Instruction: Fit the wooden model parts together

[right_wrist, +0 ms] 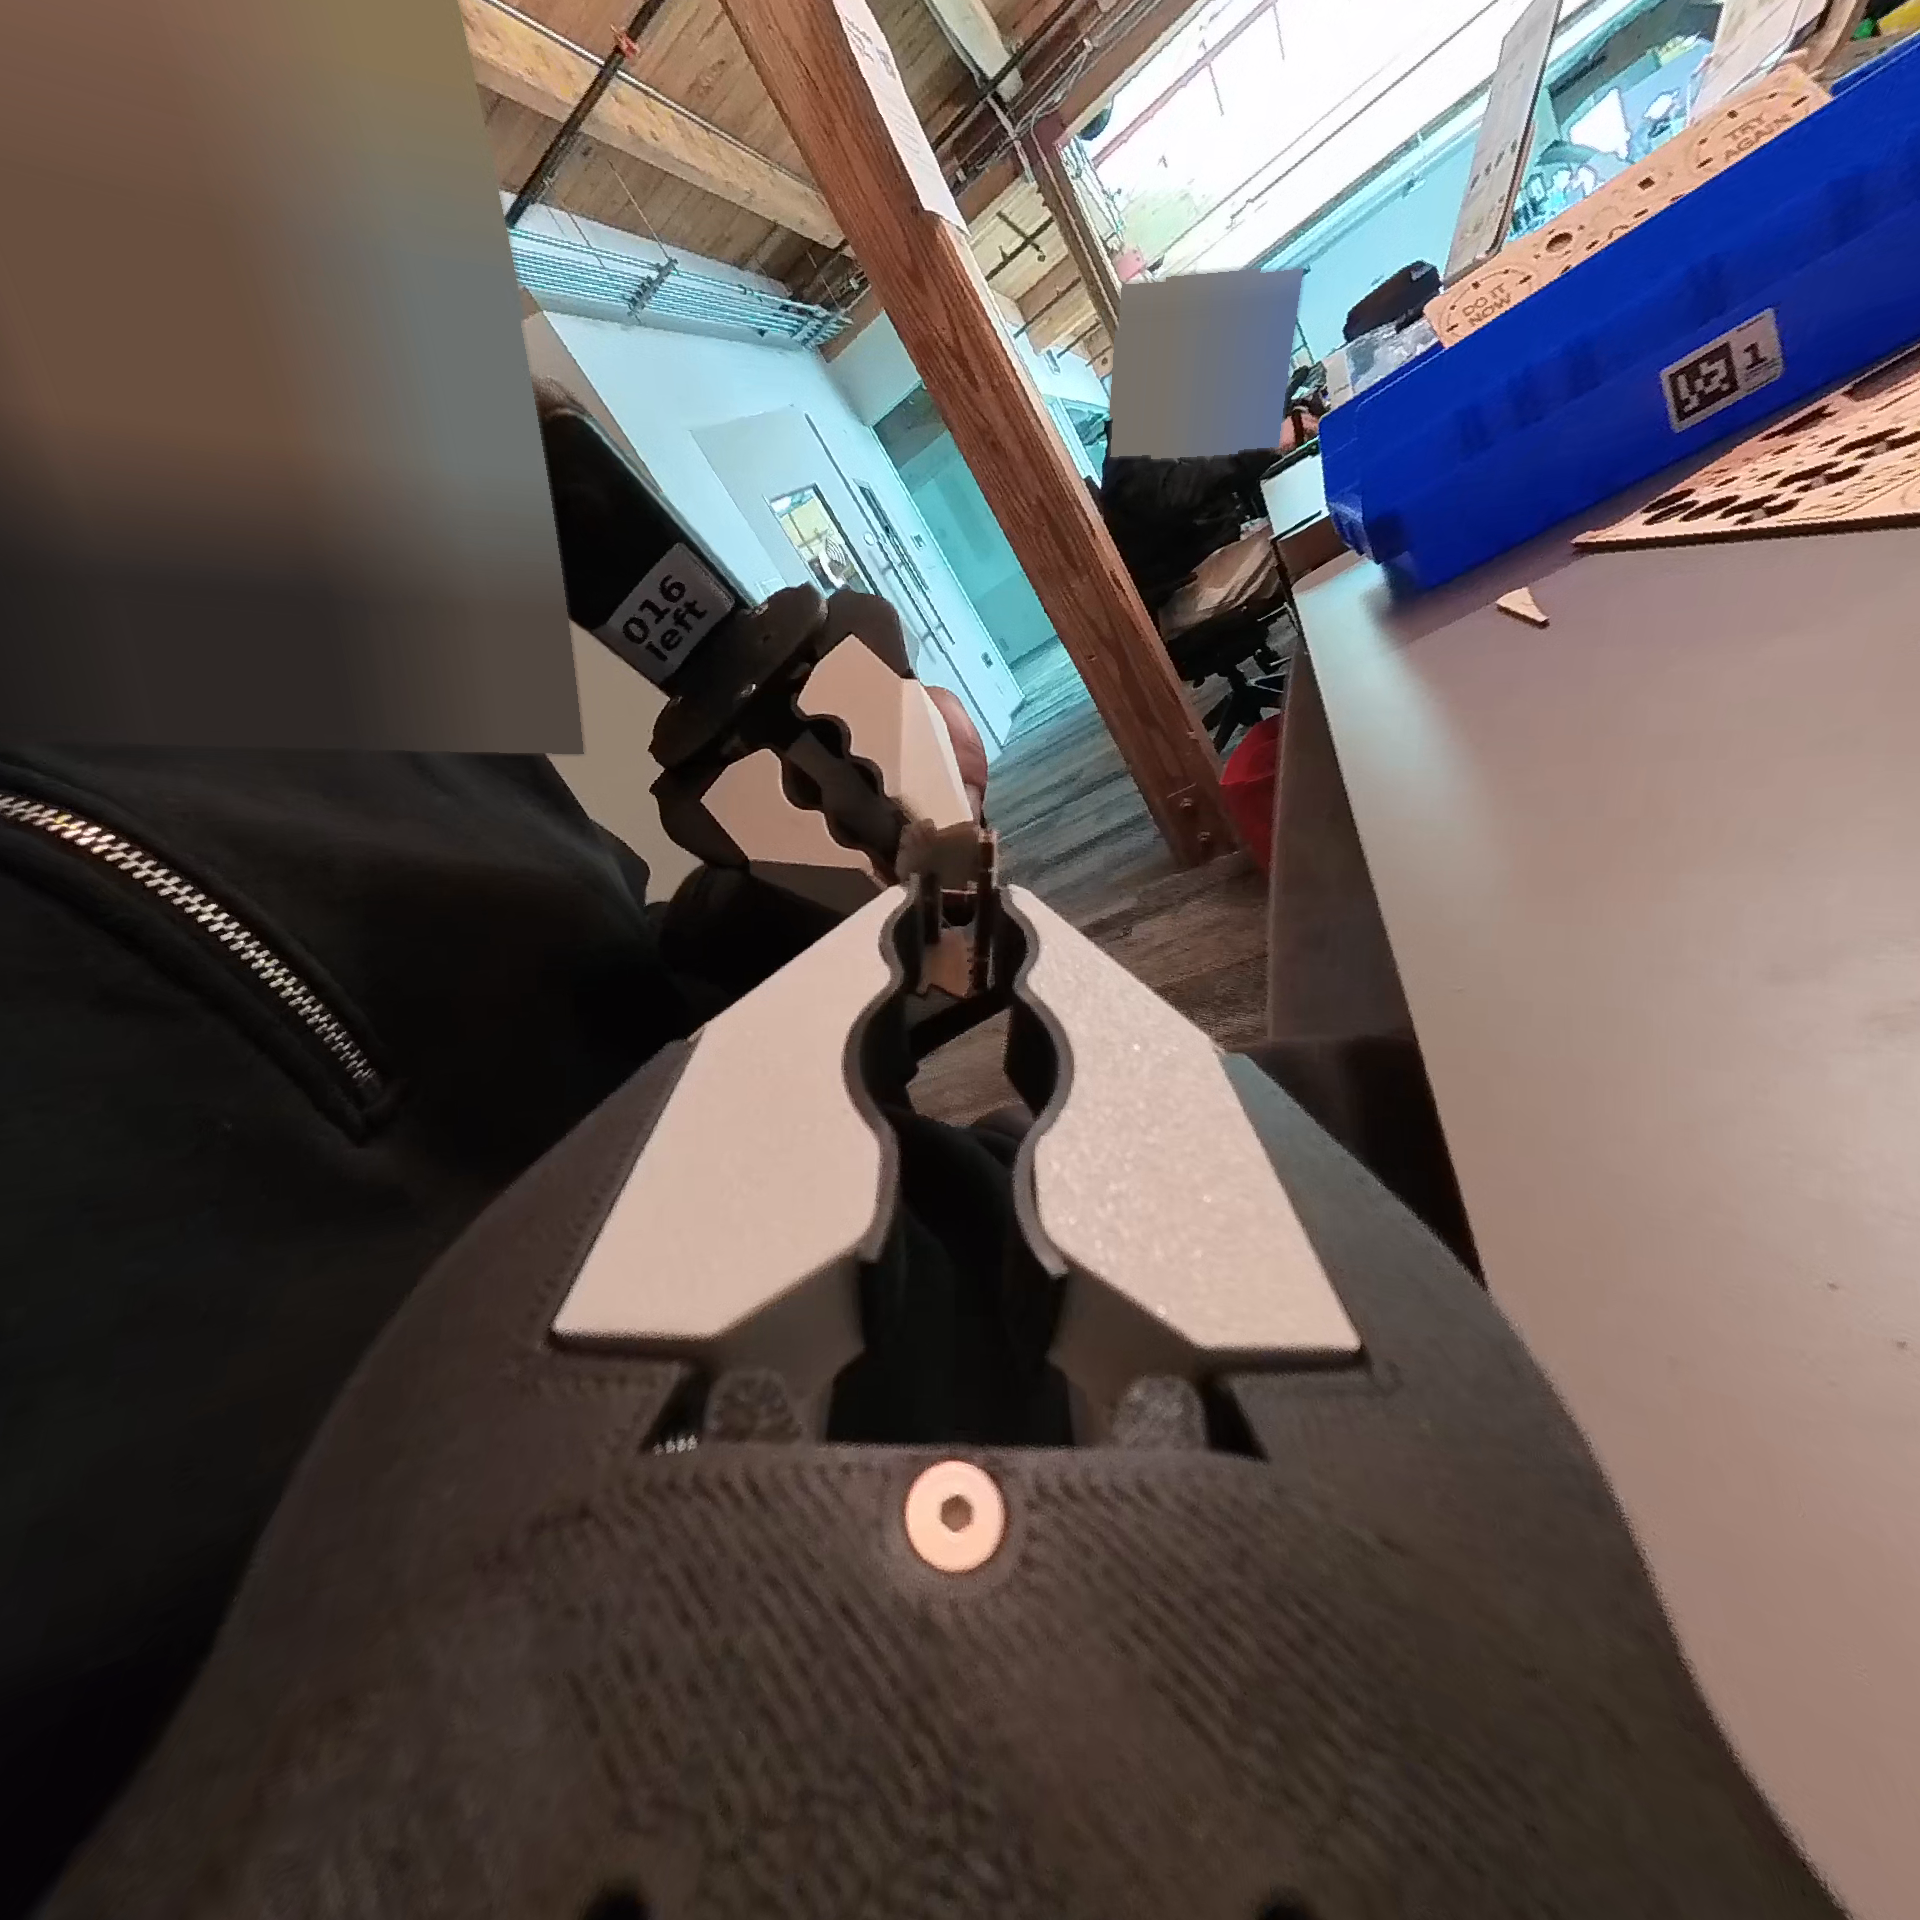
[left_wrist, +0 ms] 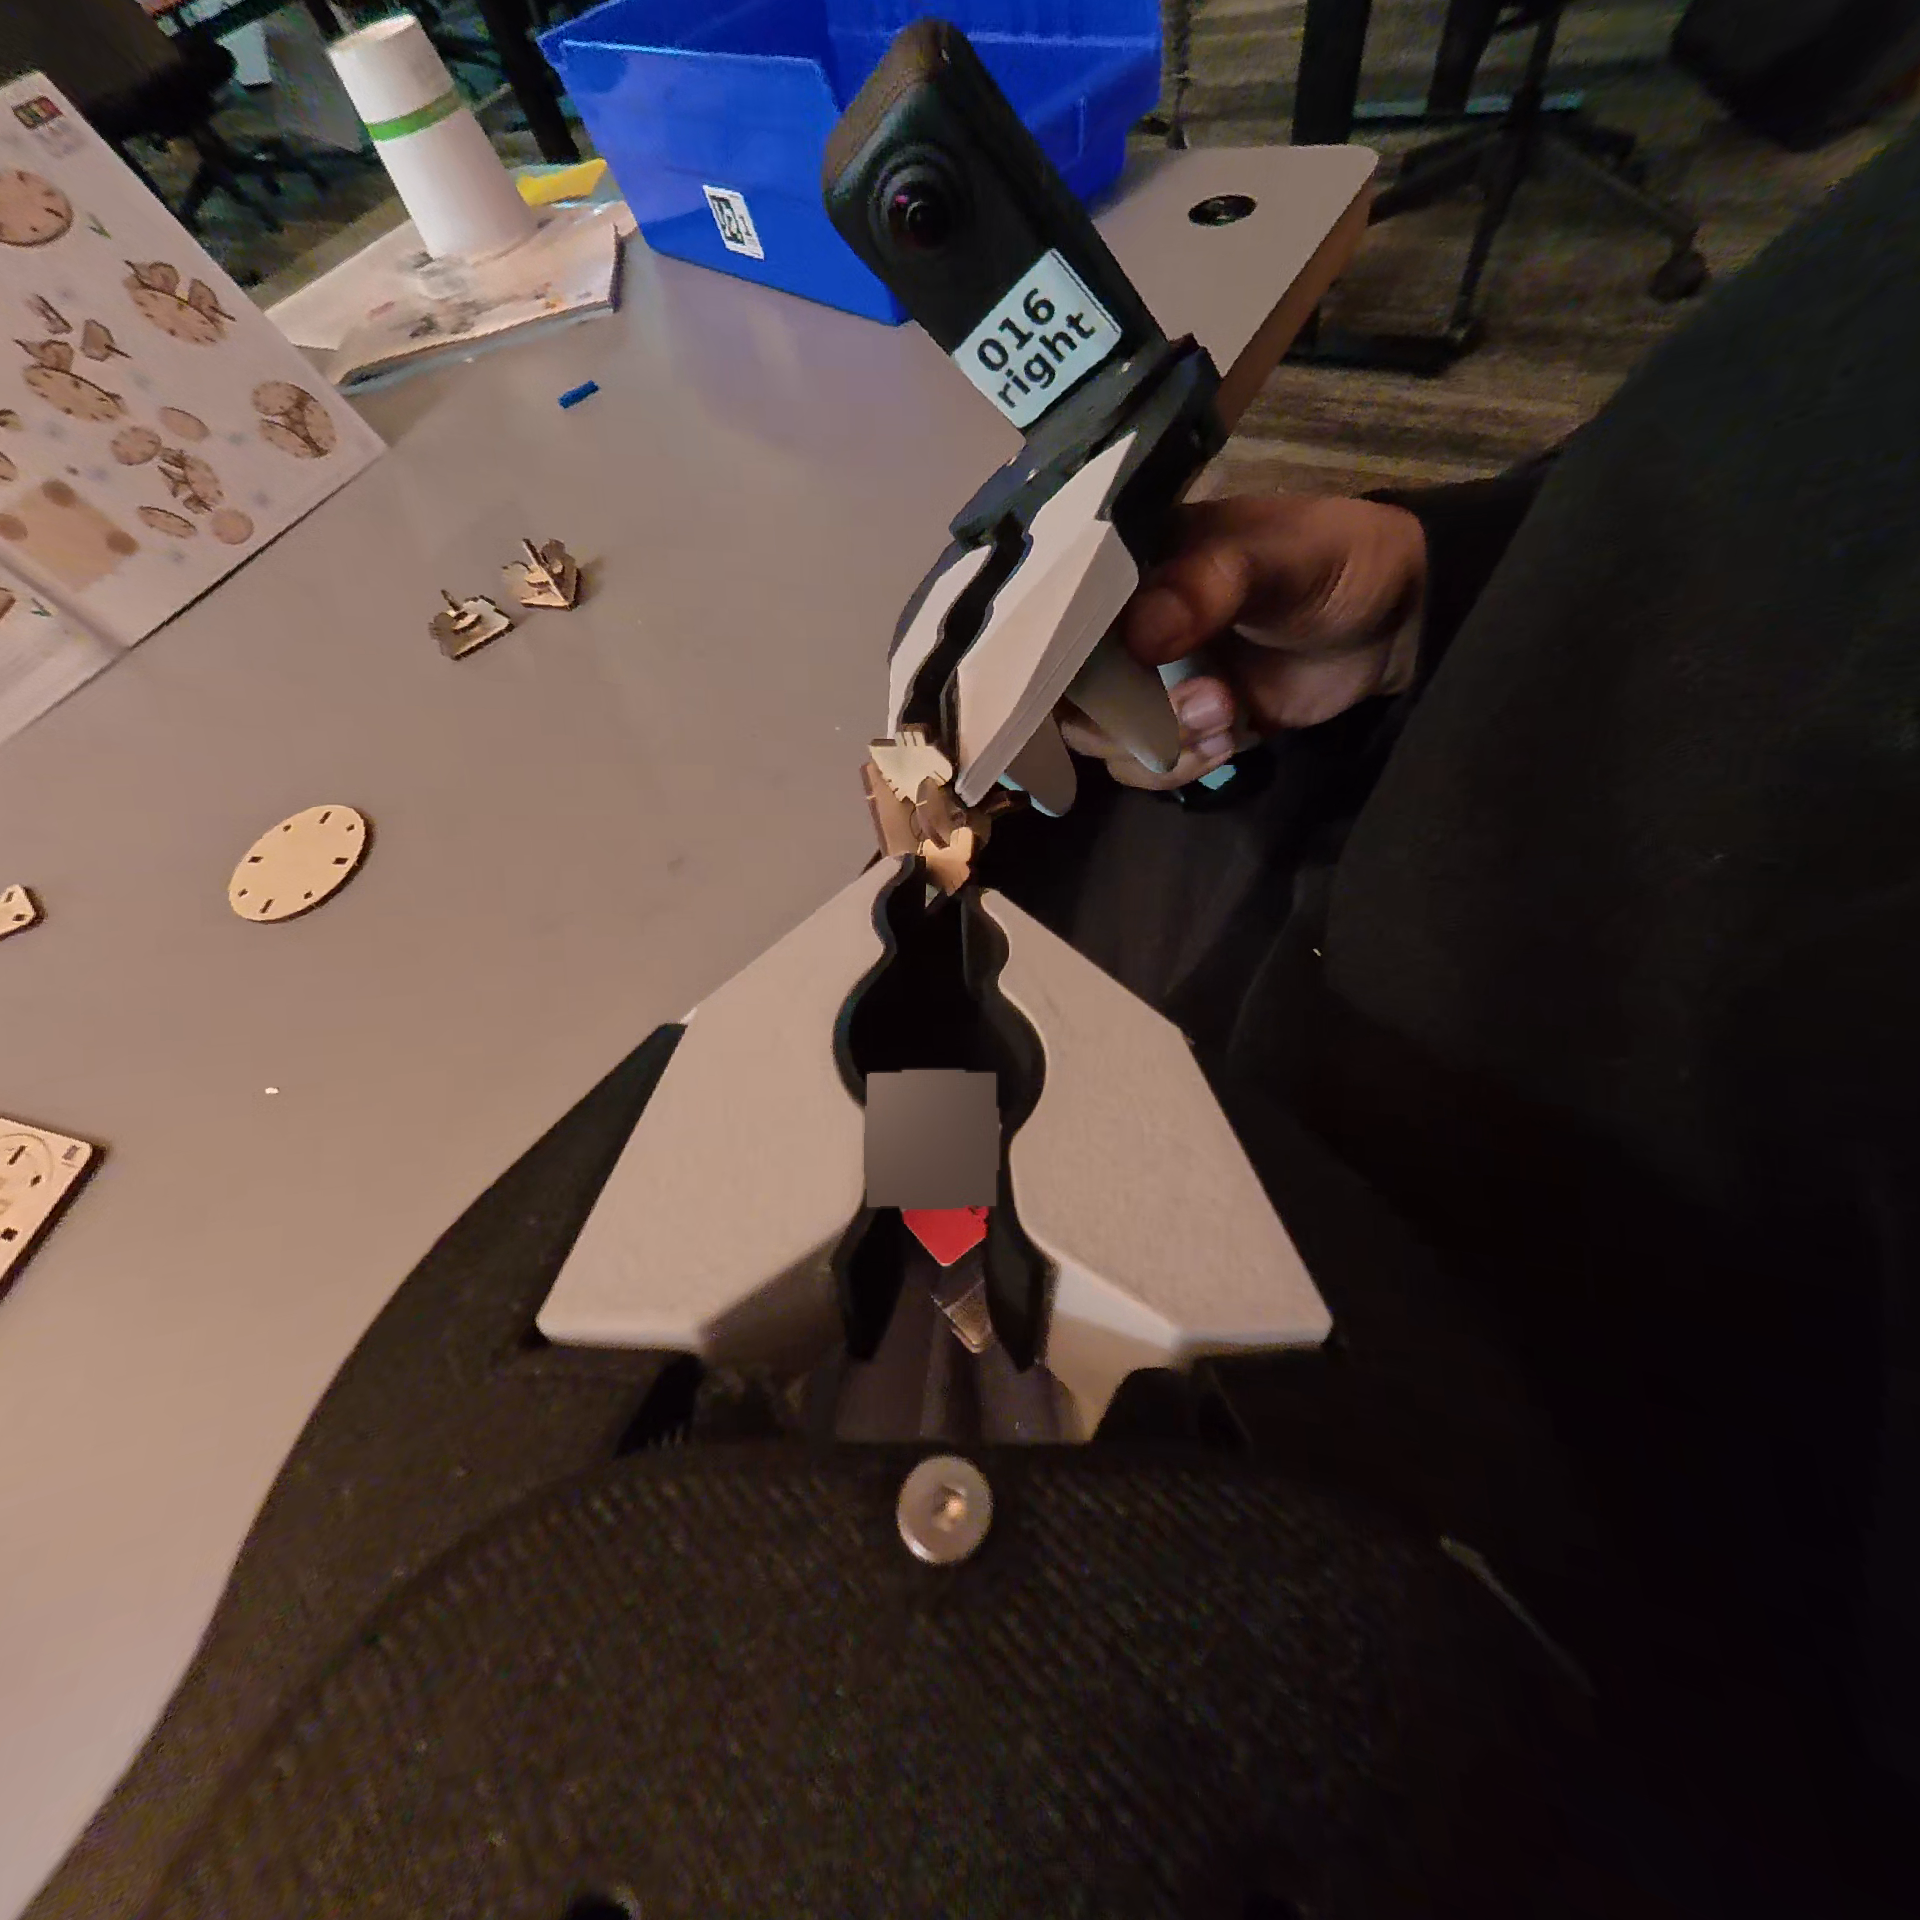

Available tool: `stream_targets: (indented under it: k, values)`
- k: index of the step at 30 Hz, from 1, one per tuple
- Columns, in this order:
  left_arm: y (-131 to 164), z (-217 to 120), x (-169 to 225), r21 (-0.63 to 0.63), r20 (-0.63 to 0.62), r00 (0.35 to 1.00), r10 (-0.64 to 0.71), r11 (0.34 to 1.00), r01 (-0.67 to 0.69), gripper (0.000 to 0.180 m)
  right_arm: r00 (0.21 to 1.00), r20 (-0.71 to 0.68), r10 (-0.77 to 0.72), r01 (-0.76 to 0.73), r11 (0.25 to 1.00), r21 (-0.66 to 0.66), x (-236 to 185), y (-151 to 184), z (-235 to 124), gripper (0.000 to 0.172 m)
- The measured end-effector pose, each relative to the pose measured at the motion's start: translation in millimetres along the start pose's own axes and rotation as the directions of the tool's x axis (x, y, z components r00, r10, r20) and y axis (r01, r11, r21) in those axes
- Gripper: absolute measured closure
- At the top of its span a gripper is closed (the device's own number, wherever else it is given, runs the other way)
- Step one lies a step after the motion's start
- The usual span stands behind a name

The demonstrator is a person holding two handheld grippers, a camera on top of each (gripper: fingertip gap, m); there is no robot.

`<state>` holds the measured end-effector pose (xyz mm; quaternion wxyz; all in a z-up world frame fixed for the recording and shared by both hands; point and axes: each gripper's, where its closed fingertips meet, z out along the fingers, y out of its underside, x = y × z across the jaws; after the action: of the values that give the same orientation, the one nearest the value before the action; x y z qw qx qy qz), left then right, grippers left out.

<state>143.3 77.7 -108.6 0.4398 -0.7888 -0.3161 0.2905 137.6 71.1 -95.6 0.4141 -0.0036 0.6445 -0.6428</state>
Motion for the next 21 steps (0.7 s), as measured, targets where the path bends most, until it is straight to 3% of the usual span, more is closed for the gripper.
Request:
stream_targets:
  k: [21]
  values:
    - [2.8, -2.6, 2.8, 0.019, -0.144, 0.966, -0.214, 0.976, 0.219, 0.173, 0.999, 0.021, 0.03, -0.029, 1.0, -0.004, 0.3, 4.7, 1.4, 0.161]
